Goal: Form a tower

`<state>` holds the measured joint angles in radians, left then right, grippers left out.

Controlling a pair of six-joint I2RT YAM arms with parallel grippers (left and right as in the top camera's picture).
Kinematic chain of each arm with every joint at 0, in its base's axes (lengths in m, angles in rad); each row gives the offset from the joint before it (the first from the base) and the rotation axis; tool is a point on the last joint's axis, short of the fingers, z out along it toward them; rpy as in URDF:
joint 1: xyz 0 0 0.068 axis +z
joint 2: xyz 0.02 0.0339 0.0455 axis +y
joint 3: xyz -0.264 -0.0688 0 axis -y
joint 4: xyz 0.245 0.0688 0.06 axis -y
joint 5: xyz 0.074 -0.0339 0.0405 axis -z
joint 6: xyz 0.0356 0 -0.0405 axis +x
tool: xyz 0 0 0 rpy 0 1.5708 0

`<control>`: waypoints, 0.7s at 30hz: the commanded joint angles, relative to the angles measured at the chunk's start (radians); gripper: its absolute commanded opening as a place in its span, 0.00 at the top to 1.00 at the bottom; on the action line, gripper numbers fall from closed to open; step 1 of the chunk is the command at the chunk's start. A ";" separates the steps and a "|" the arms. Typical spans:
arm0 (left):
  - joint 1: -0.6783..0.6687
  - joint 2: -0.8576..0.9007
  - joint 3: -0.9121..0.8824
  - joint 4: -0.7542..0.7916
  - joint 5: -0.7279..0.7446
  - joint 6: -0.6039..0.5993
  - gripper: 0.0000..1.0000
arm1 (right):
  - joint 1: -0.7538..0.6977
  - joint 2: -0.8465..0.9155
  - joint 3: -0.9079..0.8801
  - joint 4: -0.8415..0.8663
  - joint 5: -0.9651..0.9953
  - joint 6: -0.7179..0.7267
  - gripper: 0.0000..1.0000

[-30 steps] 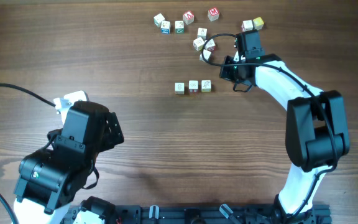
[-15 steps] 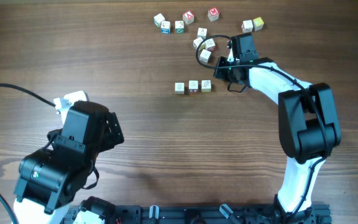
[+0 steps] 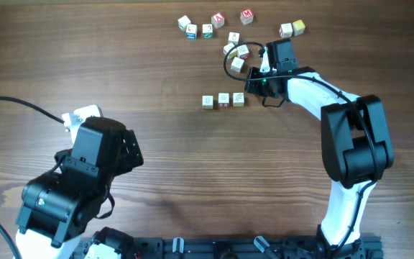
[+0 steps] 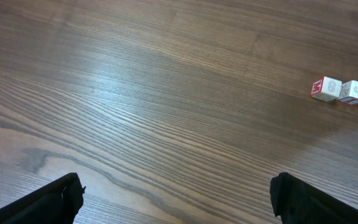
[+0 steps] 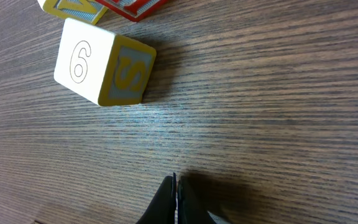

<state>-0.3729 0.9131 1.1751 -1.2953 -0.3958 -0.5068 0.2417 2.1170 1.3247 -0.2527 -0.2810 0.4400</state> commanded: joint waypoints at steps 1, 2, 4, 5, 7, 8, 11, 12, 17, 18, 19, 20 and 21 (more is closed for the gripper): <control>0.006 0.000 -0.003 0.000 -0.002 -0.010 0.00 | 0.007 0.022 0.000 -0.037 -0.005 -0.022 0.54; 0.006 0.000 -0.003 0.000 -0.002 -0.010 0.00 | 0.004 -0.006 0.007 -0.072 0.003 -0.035 0.46; 0.006 0.000 -0.003 0.000 -0.002 -0.010 0.00 | 0.009 -0.085 0.018 -0.122 0.065 -0.051 0.45; 0.006 0.000 -0.003 0.000 -0.002 -0.010 0.00 | 0.036 -0.156 0.018 -0.167 0.124 -0.047 0.47; 0.006 0.000 -0.003 0.000 -0.002 -0.010 0.00 | 0.112 -0.158 0.018 -0.186 0.199 -0.069 0.46; 0.006 0.000 -0.003 0.000 -0.002 -0.010 0.00 | 0.155 -0.164 0.018 -0.187 0.242 -0.074 0.45; 0.006 0.000 -0.003 0.000 -0.002 -0.010 0.00 | 0.253 -0.171 0.018 -0.174 0.350 -0.070 0.37; 0.006 0.000 -0.003 0.000 -0.002 -0.010 0.00 | 0.279 -0.170 0.018 -0.169 0.363 -0.066 0.36; 0.006 0.000 -0.003 0.000 -0.002 -0.010 0.00 | 0.303 -0.126 0.018 -0.122 0.438 0.013 0.40; 0.006 0.000 -0.003 0.000 -0.002 -0.010 0.00 | 0.303 -0.110 0.018 -0.117 0.431 0.014 0.40; 0.006 0.000 -0.003 0.000 -0.002 -0.010 0.00 | 0.303 -0.096 0.018 -0.114 0.414 0.014 0.41; 0.006 0.000 -0.003 0.000 -0.002 -0.010 0.00 | 0.303 -0.087 0.018 -0.114 0.395 0.014 0.42; 0.006 0.000 -0.003 0.000 -0.002 -0.010 0.00 | 0.303 -0.075 0.018 -0.111 0.370 0.014 0.46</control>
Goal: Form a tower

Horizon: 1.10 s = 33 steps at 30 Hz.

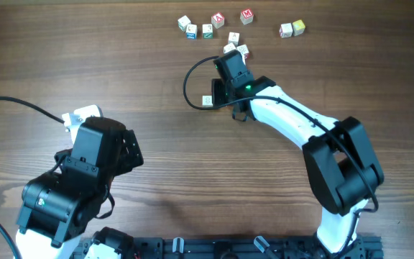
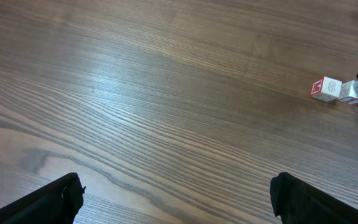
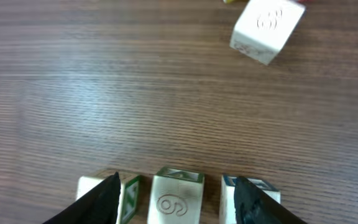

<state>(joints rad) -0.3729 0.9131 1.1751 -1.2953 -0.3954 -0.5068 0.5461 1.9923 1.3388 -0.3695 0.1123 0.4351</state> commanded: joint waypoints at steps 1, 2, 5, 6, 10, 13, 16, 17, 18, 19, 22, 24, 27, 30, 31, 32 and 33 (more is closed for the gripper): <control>0.006 0.000 -0.003 0.000 -0.002 -0.010 0.00 | -0.001 0.060 0.004 0.006 -0.040 0.019 0.49; 0.006 0.000 -0.003 0.000 -0.002 -0.010 0.00 | 0.001 0.063 0.004 0.008 -0.043 0.019 0.50; 0.006 0.000 -0.003 0.000 -0.002 -0.010 0.00 | 0.005 0.064 0.004 0.014 -0.043 0.019 0.53; 0.006 0.000 -0.003 0.000 -0.002 -0.010 0.00 | 0.005 0.064 0.004 0.013 -0.043 0.019 0.54; 0.006 0.000 -0.003 0.000 -0.002 -0.010 0.00 | 0.005 0.092 0.004 0.014 -0.043 0.022 0.63; 0.006 0.000 -0.003 0.000 -0.002 -0.010 0.00 | 0.005 0.094 0.004 0.017 -0.043 0.036 0.78; 0.006 0.000 -0.003 0.000 -0.002 -0.010 0.00 | 0.005 0.089 0.006 0.013 -0.043 0.031 0.86; 0.006 0.000 -0.003 0.000 -0.002 -0.010 0.00 | 0.005 0.081 0.015 0.000 -0.043 0.016 0.87; 0.006 0.000 -0.003 0.000 -0.002 -0.010 0.00 | 0.005 0.071 0.029 -0.021 -0.042 0.009 0.89; 0.006 0.000 -0.003 0.000 -0.002 -0.010 0.00 | 0.005 0.053 0.048 -0.052 -0.042 0.009 0.90; 0.006 0.000 -0.003 0.000 -0.002 -0.010 0.00 | 0.005 -0.016 0.099 -0.127 -0.031 0.010 0.91; 0.006 0.000 -0.003 0.000 -0.002 -0.010 0.00 | 0.005 -0.065 0.120 -0.167 -0.018 0.011 0.91; 0.006 0.000 -0.003 0.000 -0.002 -0.010 0.00 | 0.005 -0.108 0.120 -0.200 0.049 0.026 0.91; 0.006 0.000 -0.003 0.000 -0.002 -0.010 0.00 | 0.004 -0.104 0.120 -0.235 0.102 0.066 0.91; 0.006 0.000 -0.003 0.000 -0.002 -0.010 0.00 | 0.003 -0.101 0.119 -0.242 0.109 0.066 0.91; 0.006 0.000 -0.003 0.000 -0.002 -0.010 0.00 | 0.002 -0.101 0.119 -0.244 0.113 0.066 0.91; 0.006 0.000 -0.003 0.000 -0.002 -0.010 0.00 | 0.000 -0.100 0.119 -0.245 0.117 0.067 0.91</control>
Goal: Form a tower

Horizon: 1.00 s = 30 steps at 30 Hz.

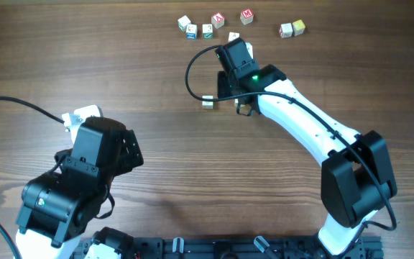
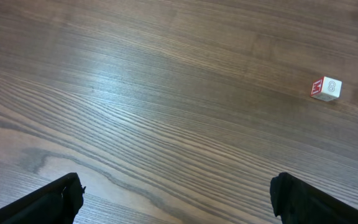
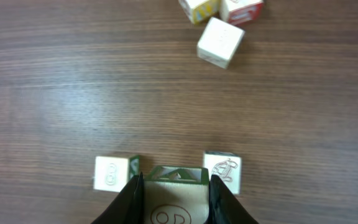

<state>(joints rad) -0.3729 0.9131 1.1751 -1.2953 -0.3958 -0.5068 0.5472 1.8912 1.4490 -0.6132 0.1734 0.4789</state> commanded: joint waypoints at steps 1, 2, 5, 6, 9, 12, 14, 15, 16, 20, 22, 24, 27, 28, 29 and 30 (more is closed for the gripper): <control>0.006 0.000 -0.003 0.000 -0.002 -0.010 0.00 | -0.008 0.003 0.008 -0.005 0.061 0.039 0.91; 0.006 0.000 -0.003 0.000 -0.002 -0.010 0.00 | -0.016 0.008 0.005 -0.006 0.063 0.057 0.91; 0.006 0.000 -0.003 0.000 -0.002 -0.010 0.00 | -0.035 0.035 -0.011 -0.005 0.045 0.078 0.91; 0.006 0.000 -0.003 0.000 -0.002 -0.010 0.00 | -0.036 0.045 -0.017 0.002 0.043 0.078 0.91; 0.006 0.000 -0.003 0.000 -0.002 -0.010 0.00 | -0.036 0.060 -0.018 0.011 0.043 0.078 0.92; 0.006 0.000 -0.003 0.000 -0.002 -0.010 0.00 | -0.036 0.096 -0.018 0.025 0.043 0.079 0.92; 0.006 0.000 -0.003 0.000 -0.002 -0.010 0.00 | -0.036 0.110 -0.018 0.024 0.043 0.080 0.94; 0.006 0.000 -0.003 0.000 -0.002 -0.010 0.00 | -0.036 0.114 -0.018 0.024 0.043 0.082 0.94; 0.006 0.000 -0.003 0.000 -0.002 -0.010 0.00 | -0.036 0.114 -0.018 0.024 0.043 0.081 0.95; 0.006 0.000 -0.003 0.000 -0.002 -0.010 0.00 | -0.036 0.114 -0.018 0.018 0.043 0.081 0.93; 0.006 0.000 -0.003 0.000 -0.002 -0.010 0.00 | -0.036 0.114 -0.018 0.016 0.043 0.082 0.89; 0.006 0.000 -0.003 0.000 -0.002 -0.010 0.00 | -0.036 0.114 -0.018 0.010 0.043 0.084 0.87; 0.006 0.000 -0.003 0.000 -0.002 -0.010 0.00 | -0.037 0.114 -0.018 -0.002 0.043 0.101 0.85; 0.006 0.000 -0.003 0.000 -0.002 -0.010 0.00 | -0.037 0.114 -0.018 -0.003 0.043 0.101 0.85; 0.006 0.000 -0.003 0.000 -0.002 -0.010 0.00 | -0.037 0.114 -0.018 -0.002 0.043 0.100 0.84; 0.006 0.000 -0.003 0.000 -0.002 -0.010 0.00 | -0.037 0.114 -0.018 -0.002 0.043 0.101 0.82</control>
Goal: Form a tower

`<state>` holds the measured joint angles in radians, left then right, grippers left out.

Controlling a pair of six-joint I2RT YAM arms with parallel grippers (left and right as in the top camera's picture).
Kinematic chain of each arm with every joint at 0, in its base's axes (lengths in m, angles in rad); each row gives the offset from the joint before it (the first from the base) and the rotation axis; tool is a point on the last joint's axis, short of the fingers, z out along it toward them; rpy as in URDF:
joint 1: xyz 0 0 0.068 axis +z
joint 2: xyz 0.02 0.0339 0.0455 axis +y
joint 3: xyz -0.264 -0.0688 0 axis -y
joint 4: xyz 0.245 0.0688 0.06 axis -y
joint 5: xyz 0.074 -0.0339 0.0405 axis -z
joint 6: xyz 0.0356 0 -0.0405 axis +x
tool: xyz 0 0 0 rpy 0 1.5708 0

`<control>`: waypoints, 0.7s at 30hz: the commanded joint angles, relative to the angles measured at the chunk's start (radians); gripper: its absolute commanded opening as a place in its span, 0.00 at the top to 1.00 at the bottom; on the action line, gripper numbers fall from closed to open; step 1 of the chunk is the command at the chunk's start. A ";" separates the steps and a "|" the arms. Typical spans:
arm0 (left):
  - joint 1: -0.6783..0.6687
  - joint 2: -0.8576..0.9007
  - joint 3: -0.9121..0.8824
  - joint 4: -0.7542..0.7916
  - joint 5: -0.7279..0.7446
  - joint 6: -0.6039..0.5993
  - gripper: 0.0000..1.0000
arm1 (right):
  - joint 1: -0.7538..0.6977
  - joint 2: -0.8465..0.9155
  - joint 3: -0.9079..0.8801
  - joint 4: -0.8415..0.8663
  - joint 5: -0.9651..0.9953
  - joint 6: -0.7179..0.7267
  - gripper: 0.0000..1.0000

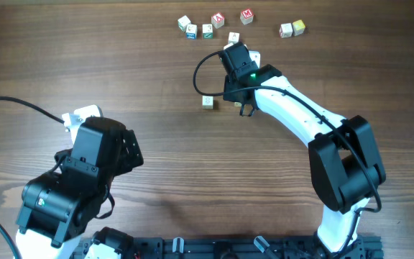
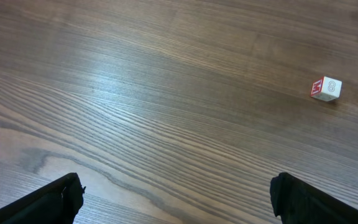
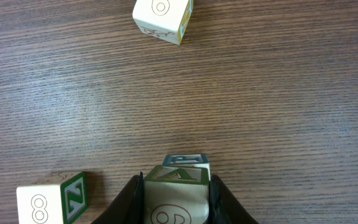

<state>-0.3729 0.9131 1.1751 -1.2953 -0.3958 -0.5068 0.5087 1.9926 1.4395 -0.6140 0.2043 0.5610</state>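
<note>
My right gripper (image 3: 177,183) is shut on a cream block (image 3: 178,202) with a red 6 or 9 on one face and a green A on another. Just beyond and under it sits a blue-topped block (image 3: 186,160); whether the two touch cannot be told. To the left stands a block with an 8 and a green N (image 3: 50,199), also seen as the block (image 1: 207,101). In the overhead view the right gripper (image 1: 236,99) hangs over the right end of that short row. My left gripper (image 2: 176,202) is open over bare wood, far from the blocks.
Several loose letter blocks (image 1: 218,20) lie at the back of the table (image 1: 157,151), with a pair (image 1: 292,28) further right. One more block (image 3: 162,18) lies beyond the held one. A white object (image 1: 85,115) sits by the left arm.
The right gripper, still shut on the 6 block, has moved right from above the gap between the two remaining row blocks to over the right-hand block. The left arm has not moved.
The right gripper was shut and empty by the loose blocks at the back. Then it stood open around the middle block of a row of three. Then it held that block above the gap left in the row, and now holds it over the row's right block.
</note>
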 commanded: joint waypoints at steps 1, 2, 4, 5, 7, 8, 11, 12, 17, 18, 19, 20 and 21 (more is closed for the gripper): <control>0.006 0.000 -0.003 0.000 -0.002 -0.010 0.00 | 0.001 0.013 -0.008 -0.002 0.012 0.019 0.75; 0.006 0.000 -0.003 0.000 -0.002 -0.010 0.00 | 0.002 0.013 -0.008 -0.002 0.012 0.019 0.71; 0.006 0.000 -0.003 0.000 -0.002 -0.010 0.00 | 0.001 0.013 -0.008 -0.002 0.013 0.019 0.55; 0.006 0.000 -0.003 0.000 -0.002 -0.010 0.00 | 0.001 0.013 -0.008 -0.002 0.013 0.019 0.54; 0.006 0.000 -0.003 0.000 -0.002 -0.010 0.00 | 0.001 0.013 -0.008 -0.002 0.013 0.019 0.51; 0.006 0.000 -0.003 0.000 -0.002 -0.010 0.00 | 0.001 0.013 -0.008 -0.002 0.013 0.018 0.49; 0.006 0.000 -0.003 0.000 -0.002 -0.011 0.00 | 0.001 0.013 -0.007 -0.001 0.013 0.018 0.45; 0.006 0.000 -0.003 0.000 -0.002 -0.010 0.00 | 0.001 0.009 0.001 -0.008 0.012 0.014 0.42; 0.006 0.000 -0.003 0.000 -0.002 -0.010 0.00 | 0.010 -0.072 0.080 -0.083 -0.007 -0.038 0.32; 0.006 0.000 -0.003 0.000 -0.002 -0.010 0.00 | 0.013 -0.087 0.081 -0.080 -0.024 -0.037 0.32; 0.006 0.000 -0.003 0.000 -0.002 -0.010 0.00 | 0.018 -0.097 0.081 -0.078 -0.044 -0.038 0.32; 0.006 0.000 -0.003 0.000 -0.002 -0.010 0.00 | 0.024 -0.101 0.081 -0.076 -0.068 -0.038 0.32; 0.006 0.000 -0.003 0.000 -0.002 -0.010 0.00 | 0.032 -0.101 0.081 -0.074 -0.088 -0.038 0.32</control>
<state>-0.3729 0.9131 1.1751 -1.2953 -0.3954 -0.5068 0.5163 1.9408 1.4887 -0.6949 0.1829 0.5411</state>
